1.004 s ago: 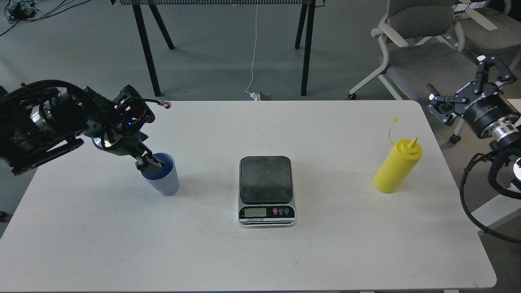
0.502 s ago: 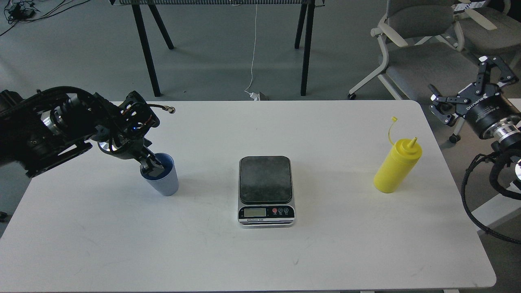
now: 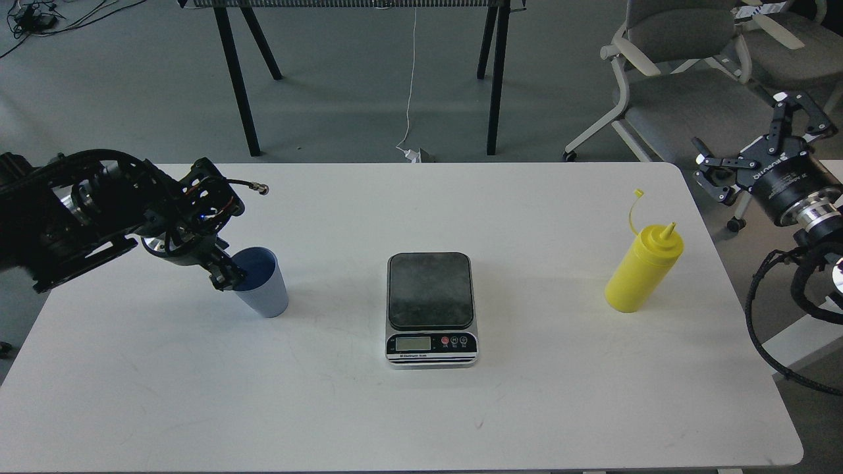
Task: Pour seasoning into cup on scale with both arms
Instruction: 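Lower the left gripper onto the blue cup and grasp its rim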
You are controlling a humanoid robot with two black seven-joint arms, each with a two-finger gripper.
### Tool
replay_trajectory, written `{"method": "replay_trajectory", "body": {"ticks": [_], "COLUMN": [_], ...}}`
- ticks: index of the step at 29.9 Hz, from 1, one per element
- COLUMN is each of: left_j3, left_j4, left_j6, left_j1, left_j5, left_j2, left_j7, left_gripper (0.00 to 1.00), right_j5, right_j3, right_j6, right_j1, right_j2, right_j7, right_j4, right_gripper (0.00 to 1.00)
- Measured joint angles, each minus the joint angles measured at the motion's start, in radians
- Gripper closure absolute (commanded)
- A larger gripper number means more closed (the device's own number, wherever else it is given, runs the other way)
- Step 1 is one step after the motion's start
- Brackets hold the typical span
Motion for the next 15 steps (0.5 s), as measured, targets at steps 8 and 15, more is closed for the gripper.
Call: {"method": "replay_trajectory", "body": {"ticks": [8, 15], "left_j3": [-0.004, -0.008], "left_j4": [-0.001, -0.010], "left_j6": [0.000, 0.000], "left_j1": [-0.008, -0.008], "left_j5": [-0.014, -0.017], "left_j2": [0.000, -0.002], "left_j7": [0.000, 0.000], "left_gripper": [0.75, 0.91], "right_j5": [0.000, 0.001], "right_j3": [0.000, 0.002], "right_j6": [0.000, 0.000], "right_j1": [-0.005, -0.008], "right_j2": [0.000, -0.002], "right_j7": [0.000, 0.000], "right_j4": [0.000, 0.000], "right_gripper": [0.01, 0.01]}}
